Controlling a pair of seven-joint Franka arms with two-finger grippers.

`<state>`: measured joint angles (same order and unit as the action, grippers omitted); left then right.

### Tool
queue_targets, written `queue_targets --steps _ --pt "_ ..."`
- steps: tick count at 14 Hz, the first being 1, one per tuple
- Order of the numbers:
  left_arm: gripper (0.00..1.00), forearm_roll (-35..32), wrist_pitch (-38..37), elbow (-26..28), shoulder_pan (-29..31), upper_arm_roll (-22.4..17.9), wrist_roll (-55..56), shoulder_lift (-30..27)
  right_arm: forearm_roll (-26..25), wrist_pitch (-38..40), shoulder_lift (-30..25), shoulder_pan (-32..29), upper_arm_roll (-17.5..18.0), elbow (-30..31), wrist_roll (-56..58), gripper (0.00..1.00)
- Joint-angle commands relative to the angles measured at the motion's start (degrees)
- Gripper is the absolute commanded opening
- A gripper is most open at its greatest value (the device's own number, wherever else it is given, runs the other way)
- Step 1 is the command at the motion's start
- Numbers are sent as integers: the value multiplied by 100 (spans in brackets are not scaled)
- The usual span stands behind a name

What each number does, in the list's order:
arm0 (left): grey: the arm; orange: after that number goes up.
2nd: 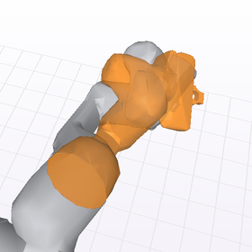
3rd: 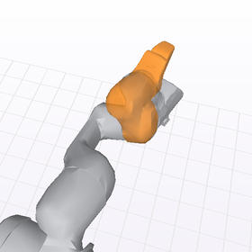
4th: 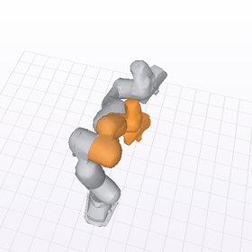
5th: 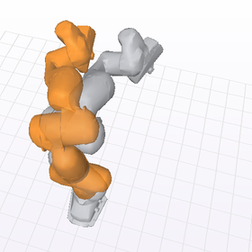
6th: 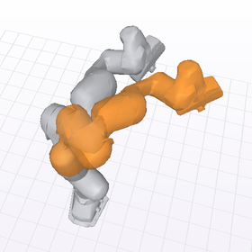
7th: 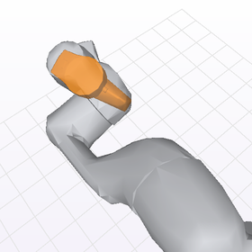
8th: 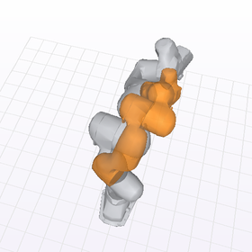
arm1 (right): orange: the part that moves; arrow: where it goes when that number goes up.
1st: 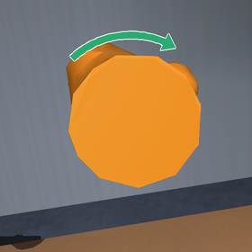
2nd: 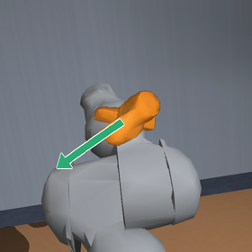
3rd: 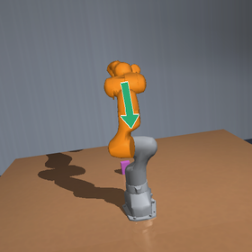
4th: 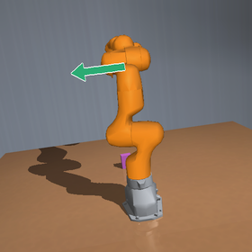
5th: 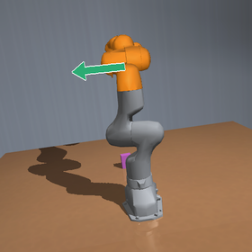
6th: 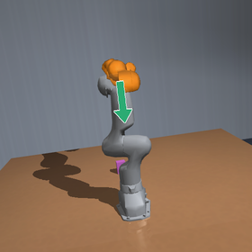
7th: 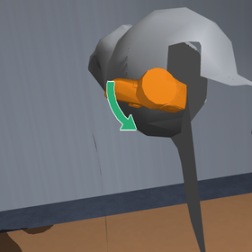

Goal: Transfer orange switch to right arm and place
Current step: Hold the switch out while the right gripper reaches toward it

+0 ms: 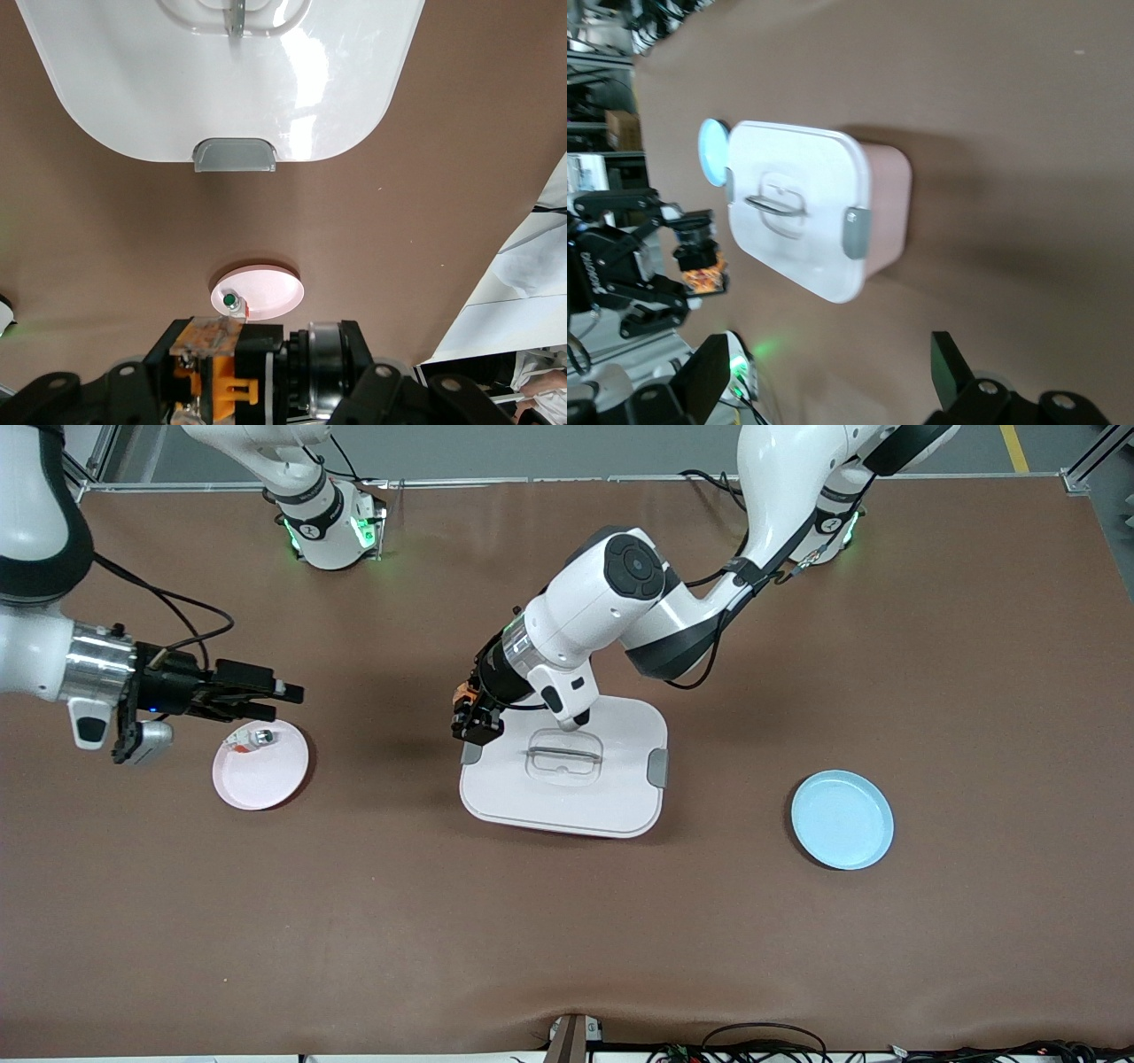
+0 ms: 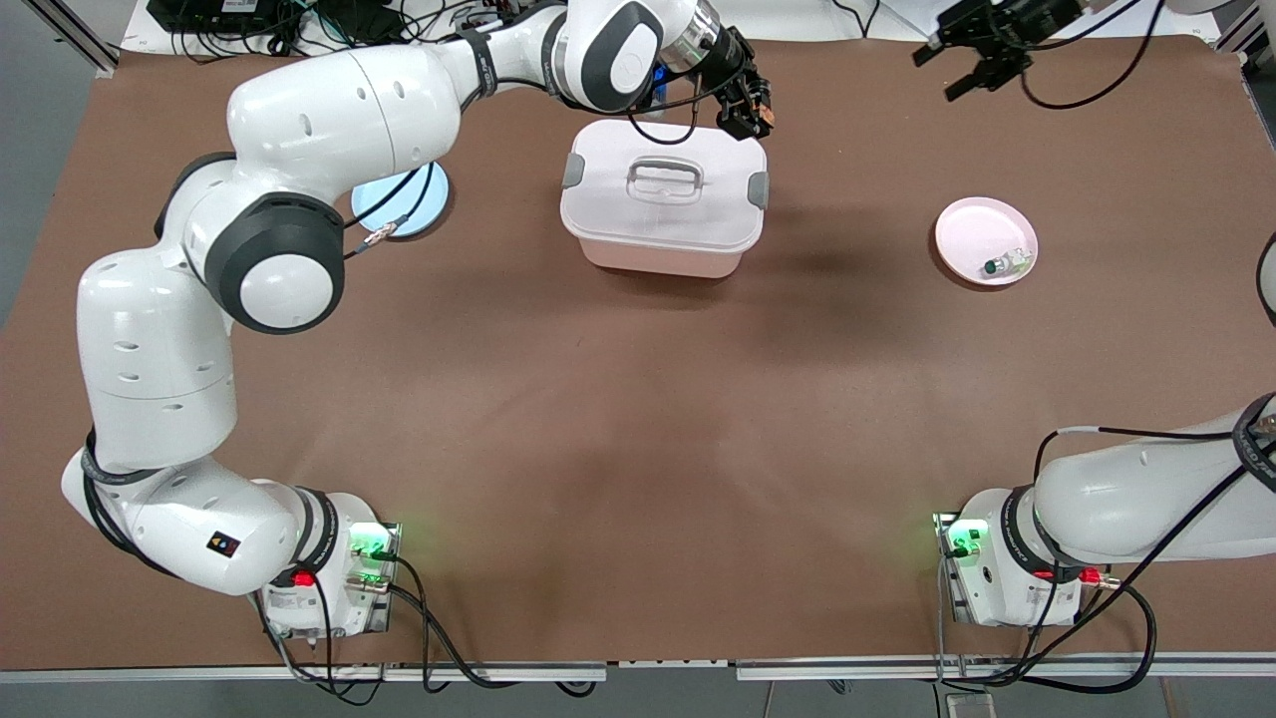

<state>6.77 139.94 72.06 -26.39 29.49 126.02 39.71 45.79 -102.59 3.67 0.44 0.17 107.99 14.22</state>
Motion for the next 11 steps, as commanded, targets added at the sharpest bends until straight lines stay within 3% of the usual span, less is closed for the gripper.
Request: queue_targets --steps 1,6,11 --pt "0 306 33 -175 -33 13 19 81 334 -777 -314 552 -26 539 29 100" --pt "0 378 24 -166 -59 5 11 90 721 -1719 -261 1309 -35 645 29 100" --pt "0 378 24 -166 -68 -4 11 90 712 -1817 -252 1608 -35 671 99 100"
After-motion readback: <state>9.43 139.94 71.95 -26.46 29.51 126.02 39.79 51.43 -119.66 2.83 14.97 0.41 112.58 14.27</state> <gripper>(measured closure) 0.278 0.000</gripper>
